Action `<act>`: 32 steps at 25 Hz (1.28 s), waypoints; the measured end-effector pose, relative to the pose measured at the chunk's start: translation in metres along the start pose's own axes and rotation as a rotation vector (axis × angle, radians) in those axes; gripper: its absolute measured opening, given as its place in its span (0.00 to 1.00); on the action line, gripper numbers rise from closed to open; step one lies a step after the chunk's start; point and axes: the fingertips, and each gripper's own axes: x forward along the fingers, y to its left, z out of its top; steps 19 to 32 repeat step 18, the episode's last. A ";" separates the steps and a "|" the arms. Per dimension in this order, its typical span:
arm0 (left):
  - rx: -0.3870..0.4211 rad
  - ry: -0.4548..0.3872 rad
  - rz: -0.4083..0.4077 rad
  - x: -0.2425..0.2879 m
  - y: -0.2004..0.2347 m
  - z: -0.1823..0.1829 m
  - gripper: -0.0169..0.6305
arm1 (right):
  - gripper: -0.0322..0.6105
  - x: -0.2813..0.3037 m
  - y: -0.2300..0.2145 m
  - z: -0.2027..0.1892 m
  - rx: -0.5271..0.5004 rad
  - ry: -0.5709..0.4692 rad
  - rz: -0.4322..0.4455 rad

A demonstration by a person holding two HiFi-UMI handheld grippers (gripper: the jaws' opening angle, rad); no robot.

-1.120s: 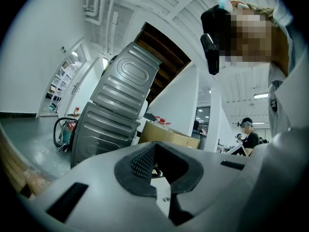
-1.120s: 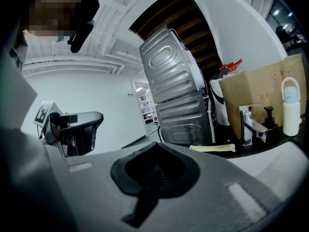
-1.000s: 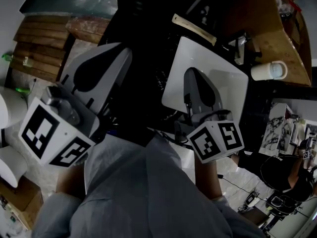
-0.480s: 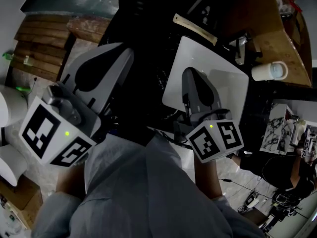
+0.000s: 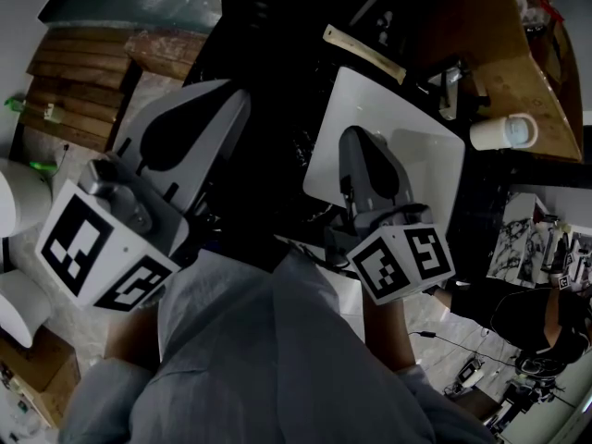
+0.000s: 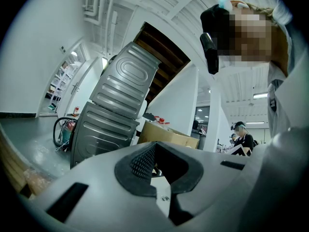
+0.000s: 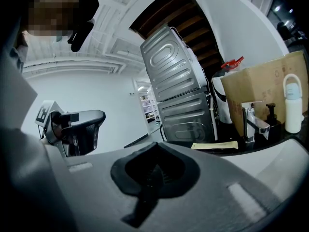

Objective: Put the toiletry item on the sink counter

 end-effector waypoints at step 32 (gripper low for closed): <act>-0.005 0.003 -0.007 -0.001 0.001 -0.002 0.03 | 0.05 0.003 0.007 -0.009 -0.020 0.037 0.022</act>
